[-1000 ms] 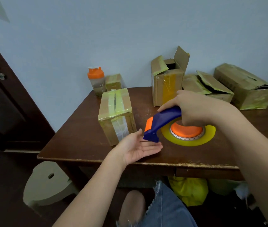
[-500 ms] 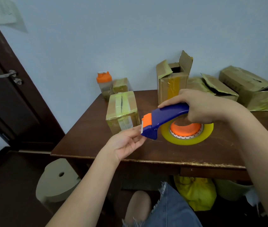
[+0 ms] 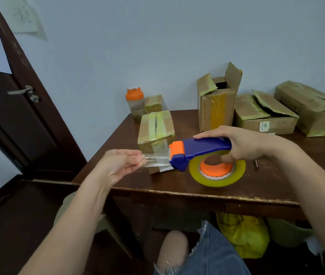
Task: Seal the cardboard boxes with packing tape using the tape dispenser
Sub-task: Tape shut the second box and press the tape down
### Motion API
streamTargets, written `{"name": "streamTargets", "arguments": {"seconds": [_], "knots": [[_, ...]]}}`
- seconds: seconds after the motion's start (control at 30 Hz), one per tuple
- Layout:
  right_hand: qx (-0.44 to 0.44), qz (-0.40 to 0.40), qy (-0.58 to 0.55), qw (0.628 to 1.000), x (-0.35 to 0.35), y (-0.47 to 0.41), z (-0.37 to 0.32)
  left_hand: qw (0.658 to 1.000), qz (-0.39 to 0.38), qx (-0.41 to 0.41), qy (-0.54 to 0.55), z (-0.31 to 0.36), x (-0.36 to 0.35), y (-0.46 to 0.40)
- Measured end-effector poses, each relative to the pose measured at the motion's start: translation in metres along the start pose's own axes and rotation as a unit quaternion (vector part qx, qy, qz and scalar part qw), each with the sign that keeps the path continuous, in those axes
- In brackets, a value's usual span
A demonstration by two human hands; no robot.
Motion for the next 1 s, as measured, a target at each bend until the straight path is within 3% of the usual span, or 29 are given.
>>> {"name": "streamTargets", "arguments": {"seconds": [0.23,0.47,0.6,0.67,0.87,1.0], "knots": [[-0.028,0.051,0.155,0.986,-0.001,-0.009,0.001,0.995,0.021,-0.083,-0.057,0.000,-0.012,0.002],[-0.037,0.016,0.097,0.994,-0.020,-0.013,0.029,0.972,0.071,-0.151,-0.168,0.006,-0.021,0.000],[-0.093,-0.011,0.120,0.988,-0.012,-0.008,0.028,0.963,0.086,-0.165,-0.193,0.005,-0.025,-0.001],[-0.106,0.022,0.194,0.975,-0.010,-0.010,0.016,0.956,0.097,-0.179,-0.210,0.008,-0.030,-0.002],[-0.036,0.105,0.277,0.954,-0.041,-0.021,-0.008,0.927,0.124,-0.222,-0.275,0.019,-0.035,0.006],[-0.034,0.071,0.189,0.979,-0.036,-0.013,-0.004,0.917,0.155,-0.247,-0.273,0.034,-0.022,0.014]]}}
Point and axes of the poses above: each hand's wrist, its own y-axis away from the middle knuckle, its own x-axis out of the back of the hand, z = x × y, the point moved 4 cm from there along -y, towards the middle knuckle, and after that the axes turned 7 degrees about -x, right-handed, at the moved point
